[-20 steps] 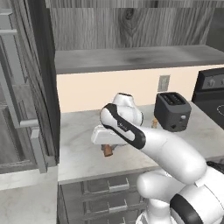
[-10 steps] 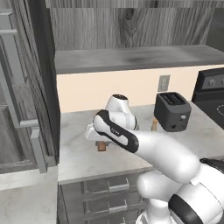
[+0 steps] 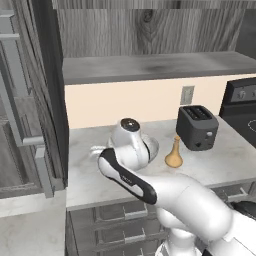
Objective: Retrieve the bottle and the shaker from the cabinet and place them next to the mixing bowl on the counter. Then add garlic from the fridge to the mixing bowl.
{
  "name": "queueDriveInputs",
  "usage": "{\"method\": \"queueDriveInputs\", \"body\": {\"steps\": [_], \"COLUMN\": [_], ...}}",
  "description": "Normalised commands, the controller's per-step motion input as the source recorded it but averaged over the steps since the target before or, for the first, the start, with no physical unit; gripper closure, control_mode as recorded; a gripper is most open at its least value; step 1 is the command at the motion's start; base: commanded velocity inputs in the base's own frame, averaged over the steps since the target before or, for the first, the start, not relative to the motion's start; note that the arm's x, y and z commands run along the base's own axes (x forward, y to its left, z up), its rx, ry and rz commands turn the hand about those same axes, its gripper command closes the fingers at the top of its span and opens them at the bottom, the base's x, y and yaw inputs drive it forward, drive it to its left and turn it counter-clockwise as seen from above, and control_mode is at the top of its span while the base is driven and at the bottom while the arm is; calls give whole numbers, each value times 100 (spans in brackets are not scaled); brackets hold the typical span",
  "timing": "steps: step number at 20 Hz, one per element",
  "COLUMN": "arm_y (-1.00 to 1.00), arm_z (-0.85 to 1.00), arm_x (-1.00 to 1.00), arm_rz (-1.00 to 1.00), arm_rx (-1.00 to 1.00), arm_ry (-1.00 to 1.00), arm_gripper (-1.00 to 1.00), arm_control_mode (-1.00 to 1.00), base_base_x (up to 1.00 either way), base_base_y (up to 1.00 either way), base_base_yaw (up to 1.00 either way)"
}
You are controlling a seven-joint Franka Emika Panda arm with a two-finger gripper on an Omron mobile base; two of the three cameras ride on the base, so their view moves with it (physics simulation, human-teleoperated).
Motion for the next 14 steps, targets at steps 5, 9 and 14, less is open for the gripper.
{"method": "queueDriveInputs", "body": {"steps": [5,9,14], "arm_y": [0,0,0], "arm_z": [0,0,0], "arm_x": [-23,-1,0], "arm_rz": [0,0,0], "arm_rx": [-2,-10,-8], "arm_ry": [-19,-13,-11], "arm_gripper": [100,100,100], "arm_control_mode": [-100,-100,-100], "base_base_x": [0,0,0], "base_base_y": [0,0,0], "base_base_yaw": [0,0,0]}}
